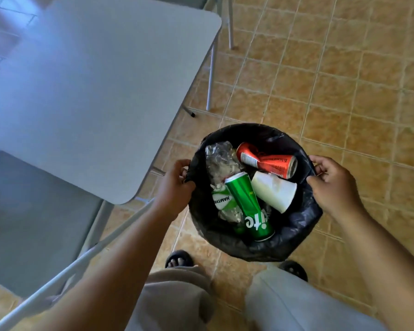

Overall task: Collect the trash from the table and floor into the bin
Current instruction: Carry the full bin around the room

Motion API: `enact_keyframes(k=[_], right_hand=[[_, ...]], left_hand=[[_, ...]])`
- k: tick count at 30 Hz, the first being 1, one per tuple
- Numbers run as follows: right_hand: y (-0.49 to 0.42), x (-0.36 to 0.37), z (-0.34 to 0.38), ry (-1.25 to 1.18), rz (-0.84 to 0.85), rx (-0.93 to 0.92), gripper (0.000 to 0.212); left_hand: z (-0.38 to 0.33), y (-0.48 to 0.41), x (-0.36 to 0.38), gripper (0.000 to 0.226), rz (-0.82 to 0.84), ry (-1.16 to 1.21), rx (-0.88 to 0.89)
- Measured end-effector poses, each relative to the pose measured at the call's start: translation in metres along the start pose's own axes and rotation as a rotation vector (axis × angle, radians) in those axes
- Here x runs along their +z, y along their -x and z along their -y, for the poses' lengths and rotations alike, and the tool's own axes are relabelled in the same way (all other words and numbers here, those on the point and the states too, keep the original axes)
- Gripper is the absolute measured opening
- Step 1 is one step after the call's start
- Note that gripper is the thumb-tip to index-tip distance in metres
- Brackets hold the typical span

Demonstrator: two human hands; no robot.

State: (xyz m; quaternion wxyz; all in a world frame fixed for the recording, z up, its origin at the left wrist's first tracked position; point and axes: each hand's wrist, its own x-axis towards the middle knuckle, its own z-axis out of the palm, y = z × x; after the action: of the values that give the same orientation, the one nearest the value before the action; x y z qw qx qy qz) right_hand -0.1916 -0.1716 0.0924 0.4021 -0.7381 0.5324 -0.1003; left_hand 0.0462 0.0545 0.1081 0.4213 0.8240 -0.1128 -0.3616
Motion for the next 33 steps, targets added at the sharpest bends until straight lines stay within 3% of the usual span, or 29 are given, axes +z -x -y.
enact_keyframes(k=[6,13,33], right_hand=[[-0.081,0.079,-0.049,0.047,-0.009,-0.117,0.042],[-0.136,0.128,-0.062,0.075,0.046,-0.174,0.038],[-0.156,0.16,-0.055,0.173,0.215,-0.169,0.033]], left_hand=[[0.064,-0.101,0.03,0.049,-0.04,-0.01,0.053],[0.075,-0.18,0.031,0.044,0.011,-0.092,0.112],[0.113,-0.227,0.023,0.046,0.103,-0.266,-0.012]])
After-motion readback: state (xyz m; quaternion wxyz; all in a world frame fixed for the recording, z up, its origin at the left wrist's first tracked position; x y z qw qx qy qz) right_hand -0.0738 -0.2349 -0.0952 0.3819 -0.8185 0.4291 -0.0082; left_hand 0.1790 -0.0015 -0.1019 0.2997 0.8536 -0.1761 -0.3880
